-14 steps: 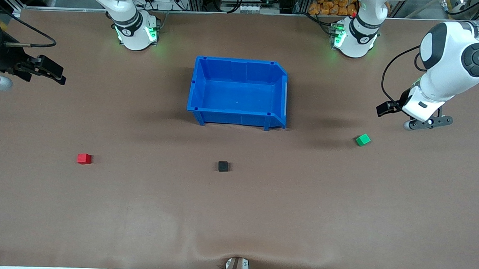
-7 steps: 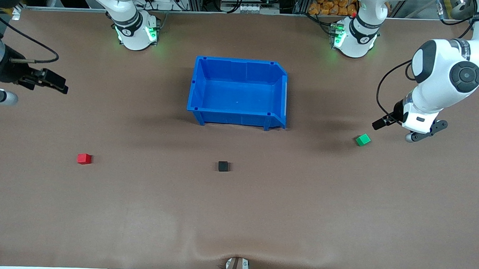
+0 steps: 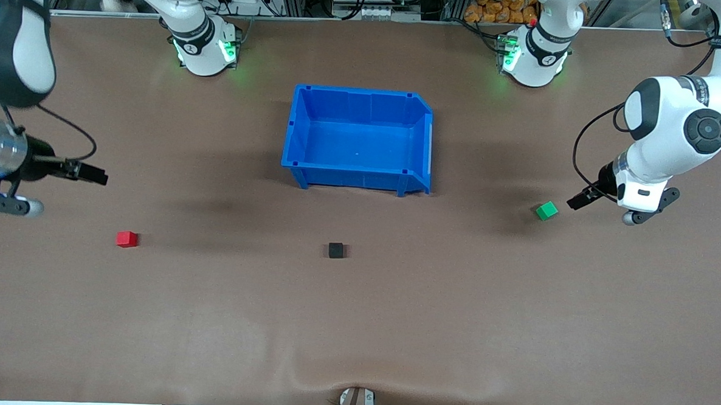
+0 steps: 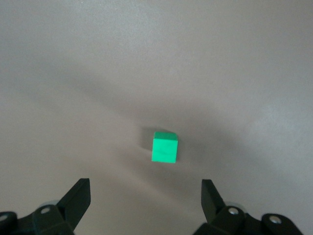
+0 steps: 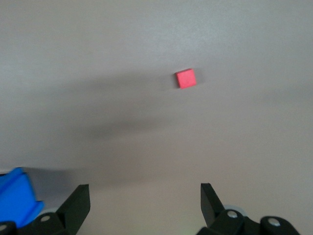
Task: Attach green and red cubes to black cube
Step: 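Close the left gripper on the green cube while the right gripper grasps the red cube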
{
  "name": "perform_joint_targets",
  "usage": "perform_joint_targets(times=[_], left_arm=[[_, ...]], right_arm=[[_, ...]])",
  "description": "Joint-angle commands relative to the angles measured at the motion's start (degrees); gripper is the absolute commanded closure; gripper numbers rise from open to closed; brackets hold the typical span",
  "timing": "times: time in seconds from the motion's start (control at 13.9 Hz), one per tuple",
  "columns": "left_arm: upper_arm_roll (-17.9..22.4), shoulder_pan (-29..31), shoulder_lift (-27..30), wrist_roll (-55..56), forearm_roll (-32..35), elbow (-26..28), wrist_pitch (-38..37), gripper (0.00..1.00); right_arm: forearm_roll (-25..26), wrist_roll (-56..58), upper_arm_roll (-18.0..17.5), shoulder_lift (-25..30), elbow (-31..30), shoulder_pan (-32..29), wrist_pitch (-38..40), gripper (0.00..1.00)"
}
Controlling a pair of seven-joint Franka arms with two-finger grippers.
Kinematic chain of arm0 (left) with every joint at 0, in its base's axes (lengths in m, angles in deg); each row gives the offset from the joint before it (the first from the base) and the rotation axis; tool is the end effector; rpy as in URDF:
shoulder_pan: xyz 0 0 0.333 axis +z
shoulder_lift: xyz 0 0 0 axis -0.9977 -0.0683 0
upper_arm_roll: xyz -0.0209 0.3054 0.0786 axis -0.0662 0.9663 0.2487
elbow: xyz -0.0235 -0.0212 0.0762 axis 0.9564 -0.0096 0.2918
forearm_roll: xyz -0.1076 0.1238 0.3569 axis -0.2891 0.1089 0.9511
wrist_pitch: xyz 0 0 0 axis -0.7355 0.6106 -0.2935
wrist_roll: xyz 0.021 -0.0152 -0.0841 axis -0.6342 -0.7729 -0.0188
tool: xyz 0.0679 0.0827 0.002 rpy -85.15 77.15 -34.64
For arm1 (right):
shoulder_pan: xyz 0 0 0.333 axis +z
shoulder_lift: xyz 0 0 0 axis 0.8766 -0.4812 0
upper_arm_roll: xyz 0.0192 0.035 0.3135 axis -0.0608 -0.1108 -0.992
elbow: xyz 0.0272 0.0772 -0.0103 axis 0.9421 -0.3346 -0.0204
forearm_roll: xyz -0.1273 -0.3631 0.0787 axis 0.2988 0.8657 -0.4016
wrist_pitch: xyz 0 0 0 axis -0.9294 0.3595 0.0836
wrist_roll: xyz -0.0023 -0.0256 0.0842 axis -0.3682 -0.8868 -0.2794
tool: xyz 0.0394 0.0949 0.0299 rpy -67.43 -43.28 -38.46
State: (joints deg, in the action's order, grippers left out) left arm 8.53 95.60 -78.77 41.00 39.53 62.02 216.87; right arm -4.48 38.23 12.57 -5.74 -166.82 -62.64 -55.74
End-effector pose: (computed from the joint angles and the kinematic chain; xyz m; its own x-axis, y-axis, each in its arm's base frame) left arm 0.5165 0.0056 0.3260 0.8109 0.5847 -0.0233 0.5836 -0.8110 -0.0408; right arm 0.6083 -0.0463 0.4724 0.9778 -0.1033 -0.1825 -0.1035 -0.9946 0.0081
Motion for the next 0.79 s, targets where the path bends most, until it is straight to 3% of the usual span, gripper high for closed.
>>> perform_joint_targets(times=[0.0, 0.29, 0.43, 0.58, 0.72], left_arm=[[-0.58, -0.03, -1.23, 6.75, 1.07, 0.18, 2.06, 0.0], [-0.49, 0.24, -3.59, 7.56, 0.36, 0.18, 2.94, 0.0], [-0.49, 0.06, -5.79, 6.86, 0.54, 0.09, 4.6, 0.0], [-0.49, -0.2, -8.25, 6.51, 0.98, 0.0, 7.41, 0.0], [-0.49, -0.2, -10.71, 6.24, 1.24, 0.0, 10.4, 0.0]], right_arm=[[0.34, 4.98, -0.74, 0.09, -7.61, -2.28, -9.28, 0.0], [0.34, 5.16, -0.74, -0.69, -17.13, -2.29, -21.78, 0.0], [4.01, 9.97, -0.74, -5.43, -16.79, -2.2, -26.0, 0.0], [4.04, 11.05, -0.74, -7.37, -16.96, -3.08, -33.37, 0.0], [3.77, 10.96, -0.83, -9.57, -16.88, -4.66, -34.11, 0.0]])
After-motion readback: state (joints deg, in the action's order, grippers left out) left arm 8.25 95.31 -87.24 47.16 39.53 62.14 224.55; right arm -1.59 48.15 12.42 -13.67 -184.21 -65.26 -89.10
